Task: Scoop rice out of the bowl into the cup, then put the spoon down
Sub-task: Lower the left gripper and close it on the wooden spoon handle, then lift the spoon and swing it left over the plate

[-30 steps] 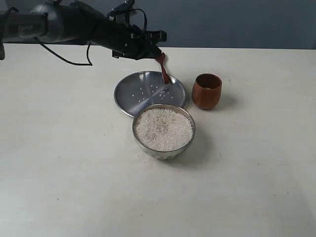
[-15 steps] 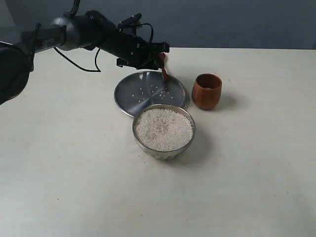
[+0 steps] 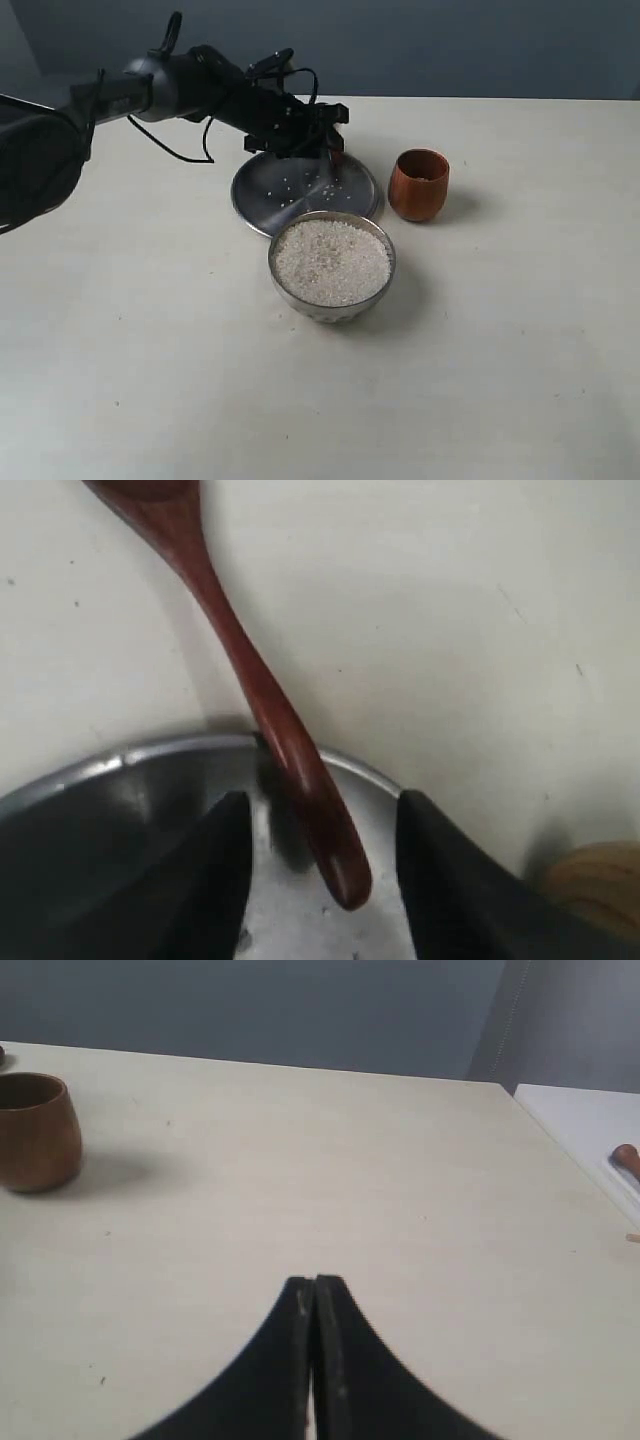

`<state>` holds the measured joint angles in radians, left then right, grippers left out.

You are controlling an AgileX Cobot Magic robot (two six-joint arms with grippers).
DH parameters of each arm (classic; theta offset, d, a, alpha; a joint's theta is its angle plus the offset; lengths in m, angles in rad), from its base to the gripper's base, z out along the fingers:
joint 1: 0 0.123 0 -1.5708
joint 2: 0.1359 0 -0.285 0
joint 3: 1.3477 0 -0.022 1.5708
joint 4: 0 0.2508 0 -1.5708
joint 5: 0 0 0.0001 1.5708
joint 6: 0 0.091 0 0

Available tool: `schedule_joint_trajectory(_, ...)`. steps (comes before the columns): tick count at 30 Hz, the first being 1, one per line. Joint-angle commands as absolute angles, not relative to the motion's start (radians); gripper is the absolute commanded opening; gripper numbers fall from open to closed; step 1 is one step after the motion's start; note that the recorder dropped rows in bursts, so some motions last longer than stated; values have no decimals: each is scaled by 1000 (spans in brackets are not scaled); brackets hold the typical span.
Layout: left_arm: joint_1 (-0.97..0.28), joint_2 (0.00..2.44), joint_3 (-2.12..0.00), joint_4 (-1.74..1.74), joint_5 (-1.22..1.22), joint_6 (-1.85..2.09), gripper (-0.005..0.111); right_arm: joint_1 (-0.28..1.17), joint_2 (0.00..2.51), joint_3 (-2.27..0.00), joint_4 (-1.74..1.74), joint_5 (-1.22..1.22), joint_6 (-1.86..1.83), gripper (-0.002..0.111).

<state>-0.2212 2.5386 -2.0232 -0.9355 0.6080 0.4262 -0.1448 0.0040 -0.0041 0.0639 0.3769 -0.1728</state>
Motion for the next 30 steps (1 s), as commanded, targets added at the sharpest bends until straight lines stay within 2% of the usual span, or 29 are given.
schedule_joint_trajectory(1, -242, 2560, -2027, -981, 592, 431, 45, -151, 0, 0, 62, 364, -179, 0)
schedule_joint_trajectory(7, -265, 2601, -2075, -1009, 598, 433, 45, -151, 0, 0, 62, 364, -179, 0)
schedule_joint_trajectory(10, -269, 2601, -2075, -1004, 588, 431, 39, -151, 0, 0, 62, 364, -179, 0)
schedule_joint_trajectory(12, -269, 2601, -2075, -1004, 583, 426, 28, -151, 0, 0, 62, 364, -179, 0)
schedule_joint_trajectory(15, -269, 2601, -2075, -1004, 574, 421, 2, -151, 0, 0, 62, 364, -179, 0)
schedule_joint_trajectory(30, -236, 2505, -2075, -931, 681, 475, 1, -151, 0, 0, 62, 366, -179, 0)
